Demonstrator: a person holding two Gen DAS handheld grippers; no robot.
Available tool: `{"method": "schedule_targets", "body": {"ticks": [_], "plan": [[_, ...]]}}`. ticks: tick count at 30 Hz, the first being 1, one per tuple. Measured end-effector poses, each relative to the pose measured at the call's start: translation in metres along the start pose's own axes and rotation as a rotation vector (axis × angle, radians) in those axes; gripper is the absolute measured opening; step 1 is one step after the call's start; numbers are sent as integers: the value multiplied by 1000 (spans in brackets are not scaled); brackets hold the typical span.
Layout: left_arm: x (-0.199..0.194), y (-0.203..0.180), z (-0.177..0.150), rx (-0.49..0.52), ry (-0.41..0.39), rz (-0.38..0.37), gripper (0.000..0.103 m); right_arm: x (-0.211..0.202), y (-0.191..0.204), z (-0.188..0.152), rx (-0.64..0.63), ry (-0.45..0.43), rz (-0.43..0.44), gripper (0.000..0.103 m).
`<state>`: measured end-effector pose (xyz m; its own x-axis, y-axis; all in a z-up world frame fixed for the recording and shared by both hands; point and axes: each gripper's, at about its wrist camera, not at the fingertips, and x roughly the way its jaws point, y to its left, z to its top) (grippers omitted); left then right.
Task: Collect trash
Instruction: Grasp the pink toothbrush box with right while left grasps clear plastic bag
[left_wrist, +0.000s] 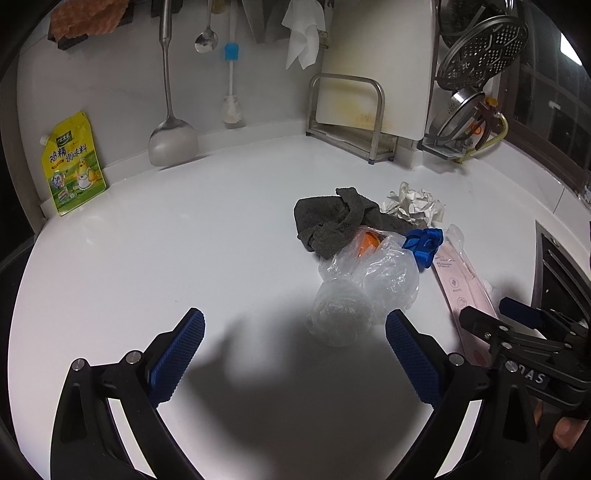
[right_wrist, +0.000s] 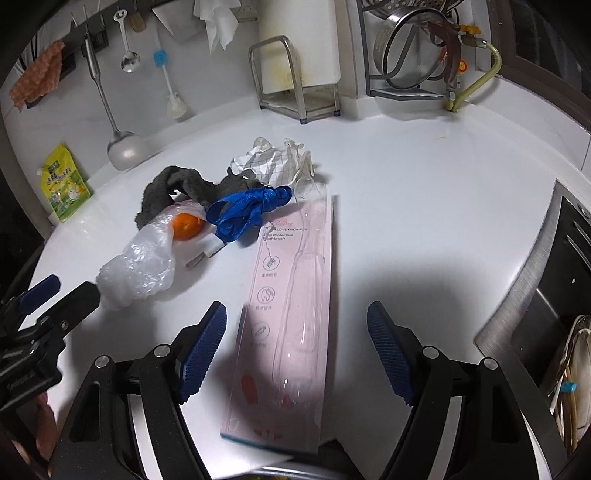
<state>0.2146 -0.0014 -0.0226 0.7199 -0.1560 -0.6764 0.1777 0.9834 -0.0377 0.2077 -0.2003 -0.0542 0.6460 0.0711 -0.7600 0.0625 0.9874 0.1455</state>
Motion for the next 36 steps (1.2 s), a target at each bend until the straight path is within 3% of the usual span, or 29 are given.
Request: {"method": "schedule_targets", "body": {"ticks": [12, 15, 18, 24, 36], "plan": [[2, 0, 0, -2, 12, 8, 96, 16, 20, 10, -89, -4, -111, 75], [3, 0, 0, -1, 12, 9, 96, 17, 21, 10, -90, -11, -99, 72], [3, -1, -1, 3, 13, 9, 97, 15, 21, 10, -107, -22, -79, 52], [5, -5, 0, 6, 22, 1, 97, 6, 8, 8, -59, -46, -11, 52], [17, -23, 5, 9, 61, -14, 97, -17, -21, 5, 0, -117, 46, 51]]}}
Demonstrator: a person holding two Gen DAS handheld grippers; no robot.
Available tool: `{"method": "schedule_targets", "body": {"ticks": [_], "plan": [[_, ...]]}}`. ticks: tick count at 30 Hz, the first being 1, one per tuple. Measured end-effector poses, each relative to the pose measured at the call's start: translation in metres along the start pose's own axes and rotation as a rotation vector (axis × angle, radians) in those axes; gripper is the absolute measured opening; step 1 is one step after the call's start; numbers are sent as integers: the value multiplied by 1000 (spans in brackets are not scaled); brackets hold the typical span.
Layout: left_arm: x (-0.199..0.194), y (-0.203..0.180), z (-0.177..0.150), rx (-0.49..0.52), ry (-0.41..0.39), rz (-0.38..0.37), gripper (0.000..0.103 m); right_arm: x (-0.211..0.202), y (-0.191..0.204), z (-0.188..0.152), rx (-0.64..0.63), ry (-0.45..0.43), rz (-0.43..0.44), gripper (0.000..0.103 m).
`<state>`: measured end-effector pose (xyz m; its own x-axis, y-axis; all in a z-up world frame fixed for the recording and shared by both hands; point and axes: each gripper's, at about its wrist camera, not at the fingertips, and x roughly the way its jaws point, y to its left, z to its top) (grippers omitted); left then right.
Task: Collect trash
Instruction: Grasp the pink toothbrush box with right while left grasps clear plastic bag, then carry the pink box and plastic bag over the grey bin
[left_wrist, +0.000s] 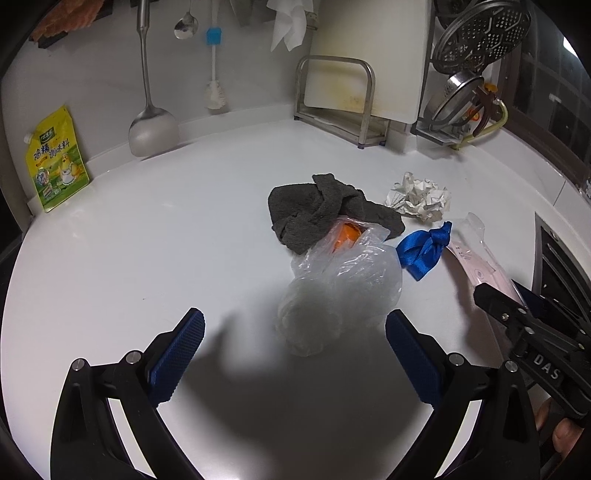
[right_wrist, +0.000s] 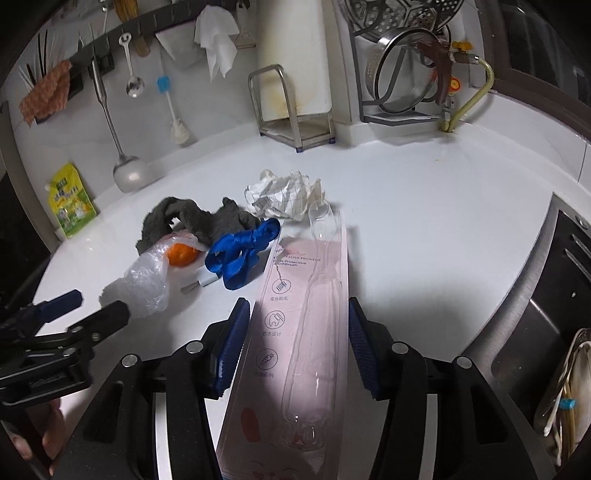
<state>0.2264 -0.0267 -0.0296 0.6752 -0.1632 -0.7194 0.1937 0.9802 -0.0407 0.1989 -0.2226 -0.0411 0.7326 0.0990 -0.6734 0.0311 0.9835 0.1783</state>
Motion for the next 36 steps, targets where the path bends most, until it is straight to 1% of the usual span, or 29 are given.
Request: {"method": "schedule_targets", "body": {"ticks": [8, 13, 15, 16, 17, 18, 20, 21, 22, 25, 36], "plan": [[10, -7, 5, -4, 27, 6, 97, -10, -5, -4, 15, -15, 45, 51], [14, -12, 9, 10, 22, 23, 95, -11, -7, -7, 29, -18, 62, 51], [13, -14, 10, 19, 11, 26, 85, -10, -6, -7, 32, -17, 70, 51], [14, -16, 10, 24, 12, 20, 74, -11, -6, -8, 32, -18, 72, 51], [14, -16, 10, 27, 16, 15, 65, -12, -4, -9, 29, -19, 74, 51], [14, -17, 9, 30, 18, 11, 60, -13, -4, -9, 27, -20, 74, 51], [13, -17, 8, 35, 11, 9, 46, -14, -2, -11, 23, -23, 74, 51], [11, -17, 8, 34, 5, 3, 43, -15, -1, -11, 22, -25, 75, 51], [9, -16, 8, 34, 0, -3, 37, -16, -1, -11, 22, -26, 76, 51], [2, -14, 7, 35, -17, -12, 33, -22, -1, -12, 24, -42, 79, 51], [-33, -9, 8, 23, -74, -47, 33, -54, 10, 0, 10, -120, 106, 51]]}}
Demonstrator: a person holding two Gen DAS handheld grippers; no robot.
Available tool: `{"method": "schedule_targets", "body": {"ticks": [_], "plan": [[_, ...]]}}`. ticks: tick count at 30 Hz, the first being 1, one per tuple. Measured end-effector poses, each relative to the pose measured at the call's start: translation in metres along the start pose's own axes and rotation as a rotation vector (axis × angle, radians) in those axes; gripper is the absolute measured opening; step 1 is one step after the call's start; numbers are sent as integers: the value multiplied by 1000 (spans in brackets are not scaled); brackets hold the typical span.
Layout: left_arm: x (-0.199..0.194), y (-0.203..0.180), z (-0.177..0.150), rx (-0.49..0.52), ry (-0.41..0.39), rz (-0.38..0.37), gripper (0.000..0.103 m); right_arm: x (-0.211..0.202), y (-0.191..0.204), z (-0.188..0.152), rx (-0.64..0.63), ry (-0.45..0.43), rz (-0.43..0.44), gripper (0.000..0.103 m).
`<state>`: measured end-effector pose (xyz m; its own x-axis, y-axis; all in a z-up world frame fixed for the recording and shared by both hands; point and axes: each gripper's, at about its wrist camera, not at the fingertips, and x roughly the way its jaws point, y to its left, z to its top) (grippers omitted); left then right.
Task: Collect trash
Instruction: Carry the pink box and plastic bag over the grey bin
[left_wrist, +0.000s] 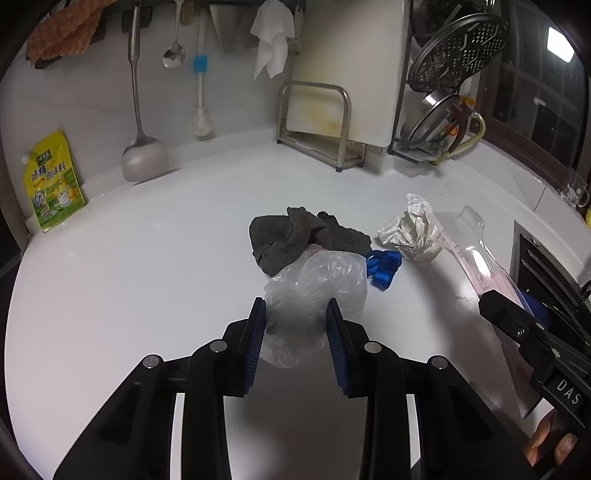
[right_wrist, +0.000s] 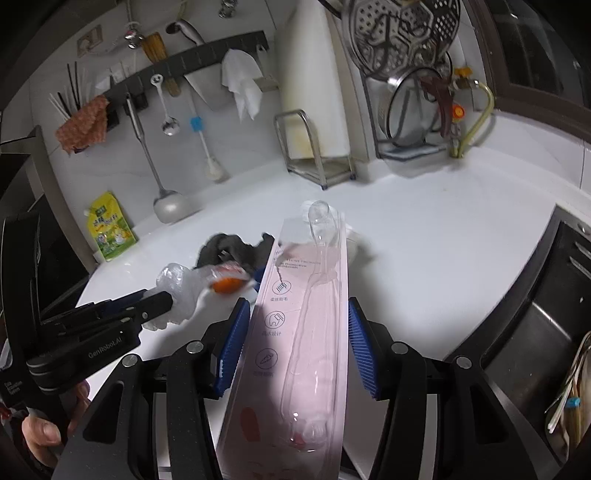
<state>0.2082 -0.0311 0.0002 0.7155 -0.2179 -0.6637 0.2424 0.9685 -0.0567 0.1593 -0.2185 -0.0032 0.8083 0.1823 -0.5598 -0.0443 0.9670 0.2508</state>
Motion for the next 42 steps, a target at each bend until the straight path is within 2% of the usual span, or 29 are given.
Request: {"method": "schedule_targets", "body": {"ticks": [8, 15, 22, 29, 42], "plan": [[-24, 3, -1, -3, -31, 0, 33, -18, 15, 2, -15, -25, 18, 51], [-47, 4, -17, -19, -41, -4, 33, -36, 20, -17, -9, -16, 20, 51], [-72, -2, -47, -22, -32, -17, 33, -63, 18, -48, 19, -9, 18, 51], [-105, -18, -86, 16, -63, 13, 33, -102, 12, -81, 54, -18, -6, 51], [-136, -54, -156, 43, -32, -16, 33, -147, -2, -155, 82, 26, -9, 51]]}}
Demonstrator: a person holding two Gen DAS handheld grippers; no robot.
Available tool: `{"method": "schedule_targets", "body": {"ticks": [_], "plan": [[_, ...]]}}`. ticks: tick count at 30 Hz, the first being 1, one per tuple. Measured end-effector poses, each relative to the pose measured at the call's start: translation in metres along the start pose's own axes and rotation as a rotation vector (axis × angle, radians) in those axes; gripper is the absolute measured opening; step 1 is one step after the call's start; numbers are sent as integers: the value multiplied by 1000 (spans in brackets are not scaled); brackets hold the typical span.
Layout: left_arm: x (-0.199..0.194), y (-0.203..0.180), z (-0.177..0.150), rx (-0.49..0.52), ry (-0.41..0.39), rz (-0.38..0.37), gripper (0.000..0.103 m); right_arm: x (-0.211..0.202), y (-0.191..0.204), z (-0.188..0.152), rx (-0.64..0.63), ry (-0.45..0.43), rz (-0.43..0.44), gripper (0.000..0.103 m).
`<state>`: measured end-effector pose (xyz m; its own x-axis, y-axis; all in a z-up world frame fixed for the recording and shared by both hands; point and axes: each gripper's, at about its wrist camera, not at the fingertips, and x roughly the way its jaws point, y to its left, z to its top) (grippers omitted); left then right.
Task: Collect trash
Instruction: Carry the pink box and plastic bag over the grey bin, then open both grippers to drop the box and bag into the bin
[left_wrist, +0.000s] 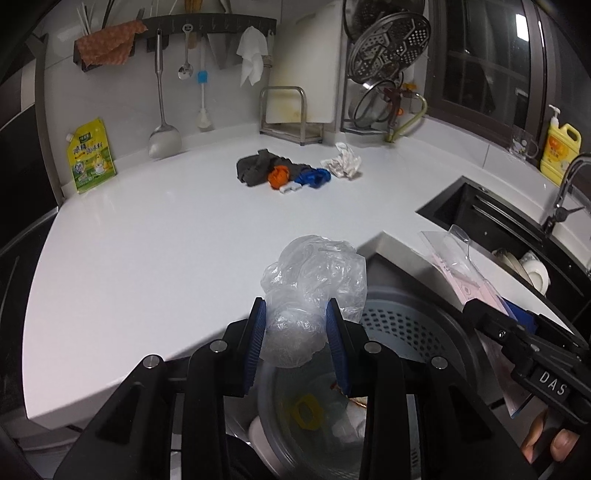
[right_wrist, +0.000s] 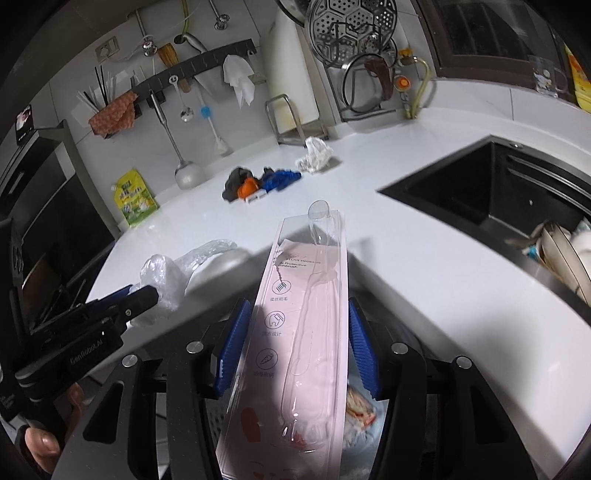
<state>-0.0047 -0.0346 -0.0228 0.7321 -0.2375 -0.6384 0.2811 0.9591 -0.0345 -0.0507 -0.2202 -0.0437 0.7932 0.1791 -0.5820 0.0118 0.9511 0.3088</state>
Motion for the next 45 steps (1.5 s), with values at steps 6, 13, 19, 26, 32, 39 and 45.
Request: {"method": "schedule_targets", "body": {"ticks": [6, 13, 19, 26, 32, 39, 45], "plan": [[-3, -18, -19, 18, 28, -13, 33, -13, -8, -23, 6, 28, 3, 51], [1, -29, -43, 35, 77, -11, 33, -15, -12, -50, 1, 79, 11, 51], [7, -37, -57, 49, 108, -8, 33, -14, -20, -65, 20, 113, 12, 51], [17, -40, -68, 46, 161, 0, 33, -11, -25, -74, 19, 139, 3, 52], [23, -37, -73, 32, 188, 8, 33, -5, -26, -77, 15, 157, 2, 52], [24, -38, -74, 32, 196, 15, 34, -2, -26, -78, 13, 168, 6, 52], [26, -37, -75, 29, 207, 16, 35, 1, -26, -79, 14, 178, 8, 52]]}}
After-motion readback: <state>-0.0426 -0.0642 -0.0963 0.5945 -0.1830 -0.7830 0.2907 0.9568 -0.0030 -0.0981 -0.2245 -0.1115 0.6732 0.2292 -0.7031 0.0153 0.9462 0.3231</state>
